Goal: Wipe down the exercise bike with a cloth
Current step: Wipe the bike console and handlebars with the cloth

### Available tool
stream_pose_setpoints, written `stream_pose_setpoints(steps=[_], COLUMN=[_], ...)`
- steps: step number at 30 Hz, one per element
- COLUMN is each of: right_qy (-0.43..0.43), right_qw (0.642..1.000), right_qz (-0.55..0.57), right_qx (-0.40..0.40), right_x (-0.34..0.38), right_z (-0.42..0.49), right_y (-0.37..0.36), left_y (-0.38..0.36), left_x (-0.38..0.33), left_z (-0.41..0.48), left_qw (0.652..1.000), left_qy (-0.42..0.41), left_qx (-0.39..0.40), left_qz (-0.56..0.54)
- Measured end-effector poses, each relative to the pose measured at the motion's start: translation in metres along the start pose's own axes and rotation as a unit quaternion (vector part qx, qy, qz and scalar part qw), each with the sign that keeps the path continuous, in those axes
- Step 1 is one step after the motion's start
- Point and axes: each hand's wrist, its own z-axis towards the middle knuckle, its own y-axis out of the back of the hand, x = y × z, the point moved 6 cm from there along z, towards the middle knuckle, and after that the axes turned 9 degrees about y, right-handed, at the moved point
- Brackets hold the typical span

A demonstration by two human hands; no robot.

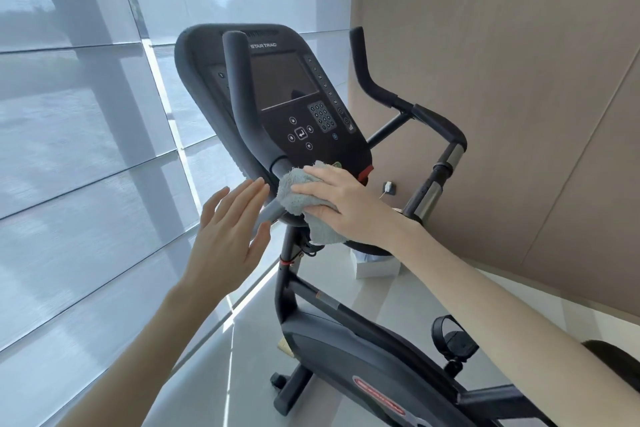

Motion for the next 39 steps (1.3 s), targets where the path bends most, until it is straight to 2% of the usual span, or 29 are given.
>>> stream_pose_setpoints(steps=[11,19,24,26,29,32,36,39], right_qy=[0.032,-0.023,-0.139,-0.129,-0.087,-0.11,-0.147,-0.148], right_qw=[0.994,0.989,0.981,0.981,0.991,0.99,0.981,0.983], right_qz=[-0.101,-0.138,-0.027,0.01,0.045,0.079,0.125,0.103], right_qx=[0.021,-0.048,-0.131,-0.143,-0.095,-0.033,0.02,0.045], right_x=[0.013,-0.016,-0.04,-0.034,-0.021,-0.022,-0.032,-0.038], right_z=[-0.081,-0.141,-0.139,-0.111,-0.054,-0.017,-0.009,-0.018], right_y=[0.019,0.036,0.07,0.078,0.065,0.038,0.015,0.014], left_y=[-0.013,-0.02,-0.021,-0.02,-0.019,-0.017,-0.014,-0.015], left_x=[-0.024,-0.038,-0.036,-0.036,-0.036,-0.03,-0.022,-0.026], left_z=[0.01,0.012,0.013,0.013,0.015,0.015,0.015,0.016], left_qw=[0.998,0.996,0.996,0.995,0.995,0.995,0.996,0.996], left_qy=[-0.043,-0.073,-0.075,-0.076,-0.078,-0.071,-0.046,-0.045], left_qx=[0.025,0.017,0.013,0.008,0.006,-0.001,-0.016,-0.017], left_qz=[-0.039,-0.052,-0.056,-0.06,-0.064,-0.068,-0.074,-0.075])
